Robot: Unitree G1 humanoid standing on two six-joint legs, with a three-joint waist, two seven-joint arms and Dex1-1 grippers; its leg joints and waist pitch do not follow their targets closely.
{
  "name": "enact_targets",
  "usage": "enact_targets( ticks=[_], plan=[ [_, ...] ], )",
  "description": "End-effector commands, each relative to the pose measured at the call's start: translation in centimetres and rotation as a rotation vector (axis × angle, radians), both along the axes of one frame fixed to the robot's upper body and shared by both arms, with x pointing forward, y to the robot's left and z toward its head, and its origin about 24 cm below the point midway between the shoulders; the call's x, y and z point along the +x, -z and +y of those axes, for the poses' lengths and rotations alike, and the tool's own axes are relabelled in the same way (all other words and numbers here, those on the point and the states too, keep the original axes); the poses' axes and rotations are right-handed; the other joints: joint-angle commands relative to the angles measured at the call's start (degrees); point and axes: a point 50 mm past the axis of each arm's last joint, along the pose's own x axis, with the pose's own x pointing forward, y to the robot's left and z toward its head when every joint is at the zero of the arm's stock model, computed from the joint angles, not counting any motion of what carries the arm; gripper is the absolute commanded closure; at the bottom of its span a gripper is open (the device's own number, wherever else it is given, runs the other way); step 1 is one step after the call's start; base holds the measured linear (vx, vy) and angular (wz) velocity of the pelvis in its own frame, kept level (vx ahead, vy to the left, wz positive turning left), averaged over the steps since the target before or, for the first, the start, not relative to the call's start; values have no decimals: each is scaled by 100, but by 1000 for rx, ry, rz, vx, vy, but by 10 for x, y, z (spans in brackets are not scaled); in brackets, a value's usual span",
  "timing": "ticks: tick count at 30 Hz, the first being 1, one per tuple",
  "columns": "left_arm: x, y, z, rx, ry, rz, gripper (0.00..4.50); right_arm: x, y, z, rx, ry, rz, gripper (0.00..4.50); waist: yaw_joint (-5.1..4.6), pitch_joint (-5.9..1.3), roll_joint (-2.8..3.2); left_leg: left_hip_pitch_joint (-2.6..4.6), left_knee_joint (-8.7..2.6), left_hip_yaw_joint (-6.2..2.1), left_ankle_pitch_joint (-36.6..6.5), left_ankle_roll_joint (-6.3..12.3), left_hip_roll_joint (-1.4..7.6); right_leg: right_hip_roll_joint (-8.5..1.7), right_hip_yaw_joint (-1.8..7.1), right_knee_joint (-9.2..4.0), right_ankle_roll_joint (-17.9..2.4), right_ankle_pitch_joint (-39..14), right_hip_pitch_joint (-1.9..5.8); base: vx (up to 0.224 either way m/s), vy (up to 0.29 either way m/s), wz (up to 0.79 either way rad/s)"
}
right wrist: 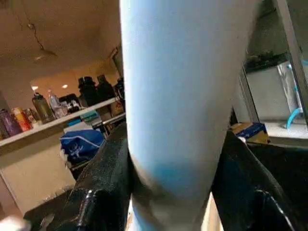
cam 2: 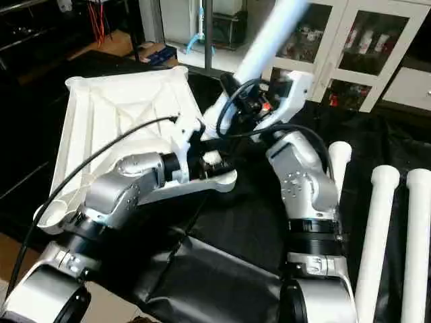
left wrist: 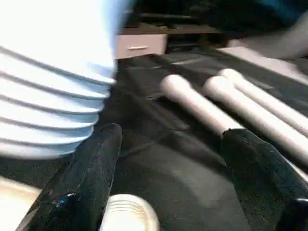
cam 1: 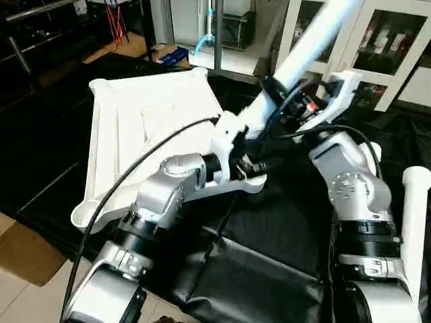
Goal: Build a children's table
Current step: Insert table leg to table base
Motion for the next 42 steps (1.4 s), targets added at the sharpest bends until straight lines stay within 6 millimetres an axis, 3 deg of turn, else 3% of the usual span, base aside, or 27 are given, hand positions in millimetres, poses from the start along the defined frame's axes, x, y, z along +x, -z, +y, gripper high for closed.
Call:
enact_targets(
  ticks=[1, 7, 13, 14, 17, 20, 21, 22, 23, 24, 25, 26, 27, 28, 29, 30, 32, 36, 39, 42],
  plan=[
    [10, -7, 11, -8, -91, -29, 80, -5, -5, 5, -4, -46, -26, 270, -16, -473, -64, 75, -459, -95, -752, 266, 238, -302, 280, -418, -1062, -1349, 357, 0, 0, 0],
    [6, -12, 12, -32, -34, -43, 80, -4, -5, 2, -18, -36, -23, 270, -1, -467, -70, 85, -463, -92, -749, 297, 251, -312, 282, -416, -1125, -1409, 349, 0, 0, 0],
    [-27, 6, 15, 12, 229, 30, 80, 1, -7, -8, -49, 25, -33, 270, -20, -435, -41, 112, -499, -88, -980, 162, 272, -301, 293, -415, -1107, -1684, 300, 0, 0, 0],
    [-44, 20, 25, 70, 328, 108, 80, 6, -7, -17, -89, 94, -30, 270, -14, -443, -31, 117, -502, -102, -1005, 90, 283, -326, 296, -402, -1097, -1716, 298, 0, 0, 0],
    [-54, 28, 38, 138, 375, 133, 80, 9, -5, -24, -145, 140, -30, 270, -57, -424, -53, 122, -510, -81, -1079, -7, 258, -285, 302, -410, -1064, -1762, 280, 0, 0, 0],
    [-61, 32, 49, 211, 412, 139, 80, 10, -3, -26, -167, 145, -27, 270, -59, -412, -38, 135, -522, -87, -1194, -22, 257, -287, 310, -413, -1021, -1874, 282, 0, 0, 0],
    [-59, 31, 56, 234, 382, 117, 80, 8, -1, -26, -192, 125, -25, 270, -56, -412, -30, 146, -526, -90, -1211, -31, 265, -293, 310, -416, -1023, -1879, 277, 0, 0, 0],
    [-58, 30, 60, 248, 358, 99, 80, 7, 1, -26, -211, 111, -23, 270, -76, -404, -95, 131, -529, -89, -1219, -26, 273, -282, 309, -424, -1007, -1871, 287, 0, 0, 0],
    [-47, 27, 64, 255, 252, 61, 52, 4, 6, -25, -256, 80, -17, 270, -68, -399, -97, 127, -520, -89, -1218, -3, 268, -289, 314, -413, -988, -1919, 294, 0, 0, 0],
    [-26, 22, 72, 280, 42, -38, 52, 0, 16, -23, -335, 23, 7, 270, -78, -392, -132, 122, -510, -77, -1216, 13, 262, -272, 314, -442, -949, -1929, 294, 0, 0, 0],
    [-21, 21, 73, 283, 0, -64, 45, -2, 19, -22, -353, 10, 12, 270, -37, -389, -108, 179, -486, -61, -1266, 16, 250, -262, 322, -492, -869, -1989, 259, 0, 0, 0],
    [-20, 21, 73, 282, -8, -67, 45, -2, 19, -22, -356, 7, 13, 270, -43, -418, -111, 137, -498, -83, -1172, 12, 255, -304, 328, -453, -869, -1949, 309, 0, 0, 0],
    [-9, 17, 78, 278, -106, -110, 32, -7, 30, -21, -405, -36, 43, 270, -57, -416, -155, 85, -504, -90, -1087, 38, 252, -296, 317, -457, -853, -1907, 337, 0, 0, 0],
    [-8, 17, 78, 278, -117, -114, 19, -8, 34, -21, -414, -47, 54, 270, -35, -421, -153, 114, -503, -96, -1093, 34, 266, -289, 316, -451, -834, -1825, 316, 0, 0, 0],
    [-8, 17, 76, 272, -116, -102, 8, -10, 36, -21, -425, -56, 58, 270, -62, -437, -249, 87, -499, -92, -1029, 69, 276, -301, 323, -410, -900, -1689, 331, 0, 0, 0],
    [-8, 17, 75, 270, -111, -99, 2, -10, 37, -21, -429, -59, 60, 270, -53, -438, -237, 58, -500, -102, -944, 91, 270, -310, 320, -381, -925, -1646, 353, 0, 0, 0],
    [-12, 21, 66, 252, -59, -54, 0, -12, 38, -23, -438, -58, 61, 270, -40, -444, -203, 98, -483, -75, -821, 145, 286, -312, 337, -378, -1044, -1515, 302, 0, 0, 0],
    [-18, 33, 57, 253, 10, 21, 0, -10, 36, -26, -433, -27, 56, 270, -19, -447, -179, 99, -472, -57, -701, 211, 277, -305, 348, -355, -1173, -1282, 300, 0, 0, 0],
    [-18, 40, 55, 255, 30, 44, 0, -10, 36, -25, -432, -24, 52, 270, -23, -435, -186, 106, -471, -47, -806, 220, 270, -298, 350, -393, -1156, -1420, 294, 0, 0, 0],
    [-9, 50, 60, 330, -12, 3, 17, -12, 34, -23, -431, -35, 47, 270, -44, -415, -207, 113, -483, -51, -1085, 196, 245, -276, 347, -471, -952, -1820, 280, 0, 0, 0]
  ],
)
